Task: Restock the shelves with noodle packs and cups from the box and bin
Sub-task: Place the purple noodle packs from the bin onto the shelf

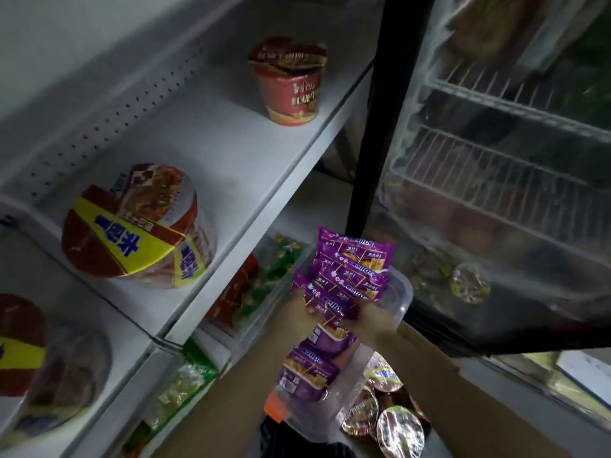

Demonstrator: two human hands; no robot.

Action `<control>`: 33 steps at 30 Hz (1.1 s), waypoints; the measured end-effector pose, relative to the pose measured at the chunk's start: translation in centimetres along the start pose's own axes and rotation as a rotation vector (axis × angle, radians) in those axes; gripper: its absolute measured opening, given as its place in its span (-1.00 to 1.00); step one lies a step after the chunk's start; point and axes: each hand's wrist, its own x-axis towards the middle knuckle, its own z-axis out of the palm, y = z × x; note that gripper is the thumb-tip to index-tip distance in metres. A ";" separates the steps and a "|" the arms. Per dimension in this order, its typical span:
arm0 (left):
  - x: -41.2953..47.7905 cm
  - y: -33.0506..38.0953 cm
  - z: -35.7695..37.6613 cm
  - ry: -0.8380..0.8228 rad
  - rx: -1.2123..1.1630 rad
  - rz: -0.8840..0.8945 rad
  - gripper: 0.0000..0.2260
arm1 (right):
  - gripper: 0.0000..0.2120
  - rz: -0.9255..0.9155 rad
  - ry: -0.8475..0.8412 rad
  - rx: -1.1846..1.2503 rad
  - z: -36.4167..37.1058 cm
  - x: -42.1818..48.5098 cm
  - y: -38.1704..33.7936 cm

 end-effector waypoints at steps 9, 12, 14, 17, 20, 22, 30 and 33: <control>-2.6 -2.3 2.0 -0.085 -0.035 0.014 -0.49 | -0.83 -0.032 -0.022 -0.057 2.1 0.3 -1.0; -4.9 -2.3 1.6 -0.101 -0.089 0.014 -0.57 | -0.80 -0.066 -0.014 -0.024 0.5 -1.3 -2.2; -6.6 -2.3 1.2 -0.071 -0.131 0.040 -0.49 | -0.79 -0.094 0.000 0.016 -1.3 -2.7 -3.4; -10.2 -1.3 0.5 -0.006 -0.200 0.071 -0.49 | -0.70 -0.101 -0.019 0.089 -4.3 -5.0 -5.9; -14.3 0.8 -0.8 0.146 -0.231 0.095 -0.48 | -0.65 -0.120 -0.017 0.175 -6.9 -8.2 -9.3; -16.5 2.0 -1.9 0.277 -0.183 0.097 -0.32 | -0.71 -0.131 -0.032 0.330 -8.3 -10.5 -11.5; -25.8 4.0 -7.0 0.627 0.001 0.031 -0.68 | -0.76 -0.304 -0.319 0.671 -11.4 -20.3 -16.4; -30.3 3.1 -8.0 0.664 -0.241 0.115 -0.79 | -0.71 -0.462 -0.310 0.656 -12.5 -23.8 -16.5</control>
